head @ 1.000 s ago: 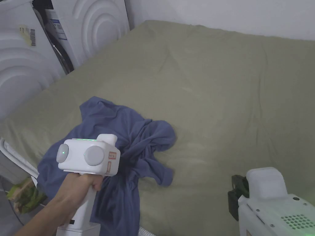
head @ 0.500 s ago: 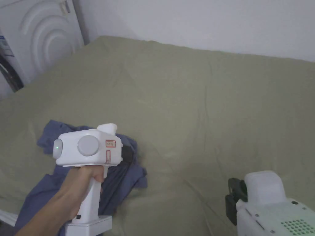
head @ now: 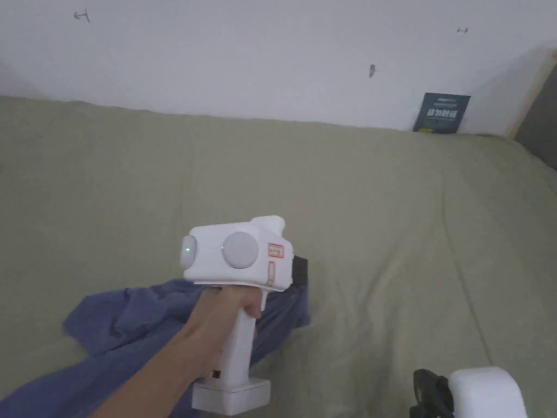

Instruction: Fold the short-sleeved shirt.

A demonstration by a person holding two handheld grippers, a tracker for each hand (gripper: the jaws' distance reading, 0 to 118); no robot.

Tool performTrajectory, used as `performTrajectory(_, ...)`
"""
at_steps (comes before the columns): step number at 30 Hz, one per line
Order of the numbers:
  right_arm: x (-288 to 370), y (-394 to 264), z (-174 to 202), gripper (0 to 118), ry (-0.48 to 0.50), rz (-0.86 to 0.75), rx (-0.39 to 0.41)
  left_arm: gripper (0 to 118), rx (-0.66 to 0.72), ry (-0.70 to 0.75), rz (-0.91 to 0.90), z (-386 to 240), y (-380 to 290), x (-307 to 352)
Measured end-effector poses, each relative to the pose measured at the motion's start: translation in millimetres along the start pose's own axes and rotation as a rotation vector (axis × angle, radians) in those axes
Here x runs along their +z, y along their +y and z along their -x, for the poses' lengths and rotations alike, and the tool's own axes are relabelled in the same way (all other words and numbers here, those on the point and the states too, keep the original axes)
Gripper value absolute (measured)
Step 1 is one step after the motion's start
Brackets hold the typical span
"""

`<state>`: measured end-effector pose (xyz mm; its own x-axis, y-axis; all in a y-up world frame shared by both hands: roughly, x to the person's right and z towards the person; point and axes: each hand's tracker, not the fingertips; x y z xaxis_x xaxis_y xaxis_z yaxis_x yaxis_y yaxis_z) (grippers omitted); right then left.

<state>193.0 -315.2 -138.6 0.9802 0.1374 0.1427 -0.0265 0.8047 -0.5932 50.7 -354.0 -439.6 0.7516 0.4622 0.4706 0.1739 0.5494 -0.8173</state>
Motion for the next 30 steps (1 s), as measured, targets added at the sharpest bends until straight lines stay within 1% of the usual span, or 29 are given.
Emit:
performTrajectory(1,-2,-1,-7,0,-0.009,0.005,-0.008,6,-0.029,-0.016,0.007,-18,3,-15)
performTrajectory(3,-8,-4,-22,0,-0.035,0.018,-0.032,6,-0.068,-0.095,0.048,-56,8,-45)
performTrajectory(5,-14,-7,-32,0,-0.049,0.029,-0.054,6,-0.122,-0.119,0.078,-86,9,-73)
performTrajectory(8,-22,-12,-39,0,-0.061,0.043,-0.069,6,-0.19,-0.044,0.147,-108,-4,-112)
performTrajectory(10,-26,-15,-41,0,-0.057,0.054,-0.077,6,-0.219,0.073,0.209,-108,-17,-133)
performTrajectory(12,-29,-17,-40,0,-0.049,0.061,-0.078,6,-0.237,0.153,0.221,-104,-29,-144)
performTrajectory(13,-30,-18,-39,0,-0.046,0.063,-0.076,6,-0.239,0.17,0.224,-102,-32,-144)
performTrajectory(14,-31,-18,-38,0,-0.046,0.064,-0.074,9,-0.238,0.195,0.23,-101,-35,-143)
performTrajectory(15,-31,-17,-38,0,-0.043,0.064,-0.073,37,-0.239,0.169,0.215,-98,-38,-137)
performTrajectory(16,-30,-18,-37,0,-0.039,0.062,-0.076,80,-0.249,0.153,0.191,-95,-39,-129)
performTrajectory(17,-29,-16,-36,0,-0.032,0.062,-0.081,118,-0.253,0.155,0.178,-94,-42,-121)
performTrajectory(18,-28,-15,-34,0,-0.026,0.058,-0.084,114,-0.254,0.151,0.198,-92,-43,-112)
performTrajectory(19,-26,-15,-32,0,-0.023,0.052,-0.084,112,-0.307,0.14,0.098,-94,-39,-90)
performTrajectory(20,-23,-14,-31,0,-0.02,0.046,-0.083,112,-0.246,0.162,0.128,-90,-44,-71)
performTrajectory(22,-18,-11,-26,0,0.0,0.026,-0.085,112,-0.242,0.151,0.076,-81,-49,-29)
performTrajectory(25,-10,-7,-15,0,0.029,-0.009,-0.09,112,-0.196,0.168,-0.009,-58,-68,41)
performTrajectory(27,-4,-4,-7,0,0.08,-0.037,-0.105,112,-0.15,0.161,-0.112,-37,-89,101)
performTrajectory(29,1,-1,2,0,0.111,-0.048,-0.108,111,-0.108,0.139,-0.191,-18,-110,149)
performTrajectory(30,3,-1,7,0,0.12,-0.057,-0.105,107,-0.086,0.16,-0.223,-9,-121,174)
